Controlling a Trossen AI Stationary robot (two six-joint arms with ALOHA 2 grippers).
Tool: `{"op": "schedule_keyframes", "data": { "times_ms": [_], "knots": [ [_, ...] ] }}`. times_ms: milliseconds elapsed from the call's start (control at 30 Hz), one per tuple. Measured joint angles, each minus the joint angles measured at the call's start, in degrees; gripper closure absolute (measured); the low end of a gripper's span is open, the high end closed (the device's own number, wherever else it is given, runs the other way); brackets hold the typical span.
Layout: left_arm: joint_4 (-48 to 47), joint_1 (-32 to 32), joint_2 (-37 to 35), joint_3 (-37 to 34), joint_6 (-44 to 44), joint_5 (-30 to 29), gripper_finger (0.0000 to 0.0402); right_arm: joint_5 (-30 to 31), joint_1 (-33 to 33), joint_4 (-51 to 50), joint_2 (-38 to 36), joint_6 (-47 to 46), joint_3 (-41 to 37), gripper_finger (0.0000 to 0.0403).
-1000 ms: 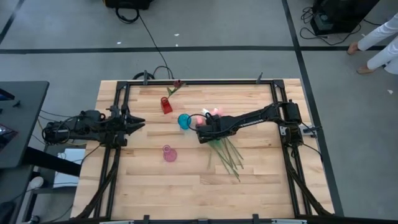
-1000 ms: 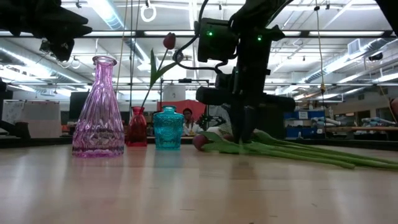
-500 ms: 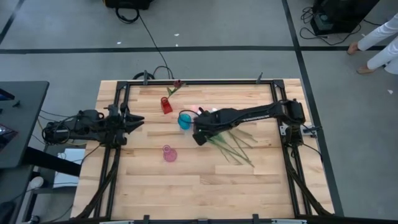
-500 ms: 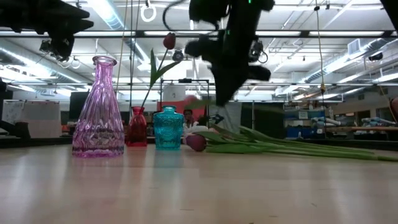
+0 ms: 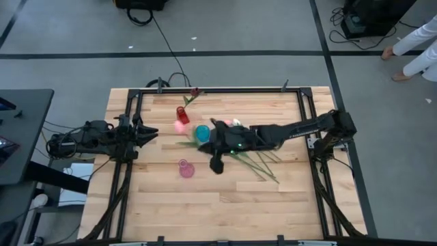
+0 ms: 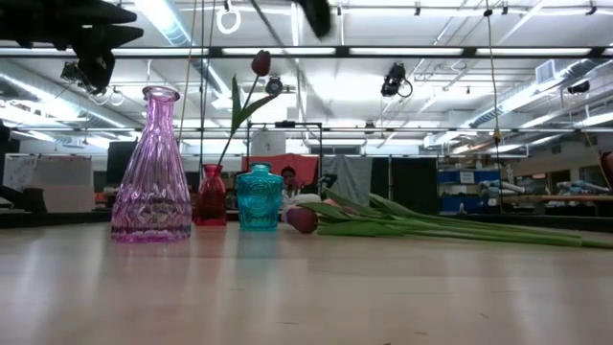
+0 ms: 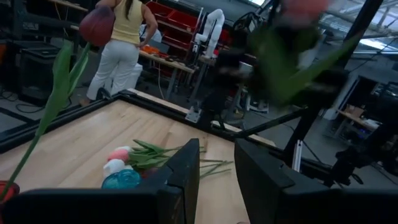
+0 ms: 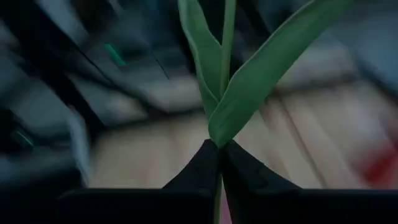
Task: Sort flowers into vase by color
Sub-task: Put the center pink flower into the pink vase
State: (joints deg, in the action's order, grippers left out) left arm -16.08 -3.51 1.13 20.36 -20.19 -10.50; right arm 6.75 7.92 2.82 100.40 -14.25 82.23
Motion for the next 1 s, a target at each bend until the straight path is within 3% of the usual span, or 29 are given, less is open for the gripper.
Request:
{"op": "schedule_keyframes", "data": {
  "times_ms": [133,333,1000],
  "knots": [
    [0.1,0.0,0.0,0.0,-1.3,0.1,0.0295,0.5,0.3,16.0,3.0,6.9,-0.7,0.0376],
    [0.2,0.0,0.0,0.0,-1.2,0.1,0.0295,-1.1,-2.0,29.3,6.4,8.5,-0.7,0.0376],
    [0.1,0.0,0.0,0.0,0.4,-1.6,0.0295,-3.4,-2.2,37.3,9.6,9.8,-0.2,0.0376]
  ]
}}
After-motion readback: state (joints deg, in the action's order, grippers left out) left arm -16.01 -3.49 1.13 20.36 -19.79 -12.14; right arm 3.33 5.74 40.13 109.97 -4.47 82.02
